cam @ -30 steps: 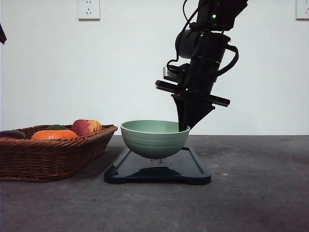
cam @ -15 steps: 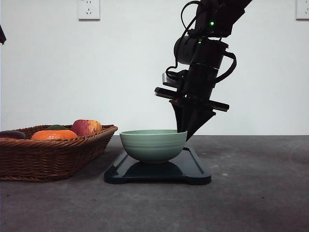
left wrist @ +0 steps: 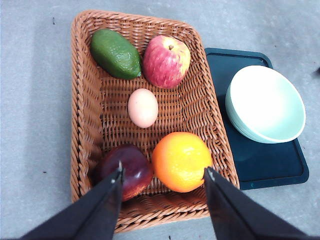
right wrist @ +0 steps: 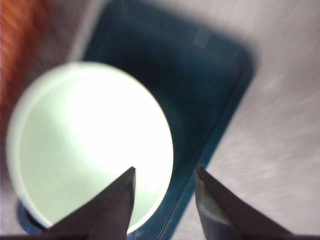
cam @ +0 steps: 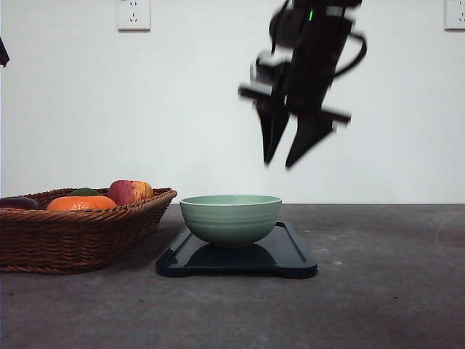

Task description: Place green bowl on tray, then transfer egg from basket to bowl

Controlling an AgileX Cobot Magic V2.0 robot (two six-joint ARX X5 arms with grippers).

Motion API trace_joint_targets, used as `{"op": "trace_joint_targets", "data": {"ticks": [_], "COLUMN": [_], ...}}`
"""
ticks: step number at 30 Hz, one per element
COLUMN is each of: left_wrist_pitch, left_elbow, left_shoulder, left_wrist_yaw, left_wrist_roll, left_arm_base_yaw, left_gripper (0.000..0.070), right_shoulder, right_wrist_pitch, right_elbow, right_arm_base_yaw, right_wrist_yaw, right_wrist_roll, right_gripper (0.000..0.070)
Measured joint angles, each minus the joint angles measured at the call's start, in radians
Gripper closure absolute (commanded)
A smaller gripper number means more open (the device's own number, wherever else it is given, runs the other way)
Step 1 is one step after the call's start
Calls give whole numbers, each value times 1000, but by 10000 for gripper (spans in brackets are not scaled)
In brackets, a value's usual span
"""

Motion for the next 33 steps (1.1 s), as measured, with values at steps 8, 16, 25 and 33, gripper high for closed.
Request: {"op": "trace_joint_targets", "data": {"ticks": [8,16,25,33], "left_wrist_pitch": [0,-7,-6,-8], "left_elbow": [0,0,0,2], "left_shoulder": [0,0,0,6], "left_wrist_yaw": [0,0,0,0], "left_wrist_roll": [0,0,0,0], "left_arm_base_yaw": [0,0,-4,-41], "left_gripper": [389,389,389,387], "right_shoulder": [-220,-521,-855,-1104], "right_wrist_pitch": [284,440,426,301], "right_elbow": [-334,-712,-995,-1079], "right_arm_base_yaw": [49,59,51,51], "right_wrist_yaw": [19,83,118,190], "right_wrist_roll": [0,0,-20,-30], "right_gripper": [469,469,469,469]}}
